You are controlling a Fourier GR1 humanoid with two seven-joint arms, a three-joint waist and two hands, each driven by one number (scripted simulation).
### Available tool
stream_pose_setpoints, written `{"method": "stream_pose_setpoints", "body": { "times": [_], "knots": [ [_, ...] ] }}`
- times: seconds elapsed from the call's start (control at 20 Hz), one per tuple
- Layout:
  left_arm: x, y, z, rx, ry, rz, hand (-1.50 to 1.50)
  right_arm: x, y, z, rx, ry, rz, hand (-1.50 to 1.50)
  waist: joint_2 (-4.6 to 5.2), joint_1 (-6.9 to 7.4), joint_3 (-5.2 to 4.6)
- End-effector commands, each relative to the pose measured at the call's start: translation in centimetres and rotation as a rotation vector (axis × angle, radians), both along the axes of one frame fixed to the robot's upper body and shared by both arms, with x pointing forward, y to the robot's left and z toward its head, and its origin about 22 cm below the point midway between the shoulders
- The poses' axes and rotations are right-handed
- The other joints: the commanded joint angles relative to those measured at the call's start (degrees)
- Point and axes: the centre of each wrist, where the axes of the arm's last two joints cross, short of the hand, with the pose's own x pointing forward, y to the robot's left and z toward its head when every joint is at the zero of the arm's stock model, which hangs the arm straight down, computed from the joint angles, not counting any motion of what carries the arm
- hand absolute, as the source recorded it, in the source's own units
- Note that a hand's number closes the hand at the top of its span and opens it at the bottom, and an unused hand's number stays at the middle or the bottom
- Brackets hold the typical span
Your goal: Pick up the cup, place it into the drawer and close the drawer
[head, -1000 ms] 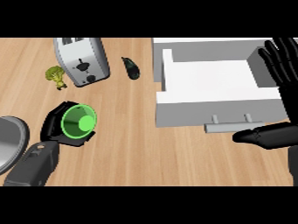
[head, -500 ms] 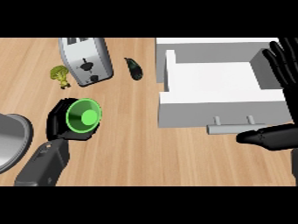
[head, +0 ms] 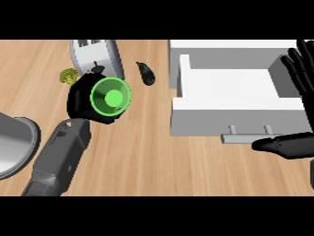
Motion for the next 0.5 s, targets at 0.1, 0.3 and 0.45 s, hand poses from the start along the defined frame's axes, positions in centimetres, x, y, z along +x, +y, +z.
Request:
{"method": "stream_pose_setpoints", "body": {
  "times": [0.1, 0.3, 0.45],
  "knots": [
    [3.0, -5.9, 7.5, 0.036, -0.055, -0.16, 1.5, 0.4, -1.2, -0.4, -0.014, 0.006, -0.024, -1.5, -0.33, 0.86, 0.07],
    [4.8, -9.8, 13.6, 0.059, -0.067, -0.163, 1.5, -0.3, 0.0, -1.1, -0.004, -0.011, -0.014, -1.5, -0.03, -0.41, 0.02],
    [5.0, -12.3, 16.5, 0.082, -0.052, -0.133, 1.5, 0.4, -1.1, -0.8, -0.002, -0.01, -0.01, -1.5, 0.13, -0.95, 0.0]
  ]
}}
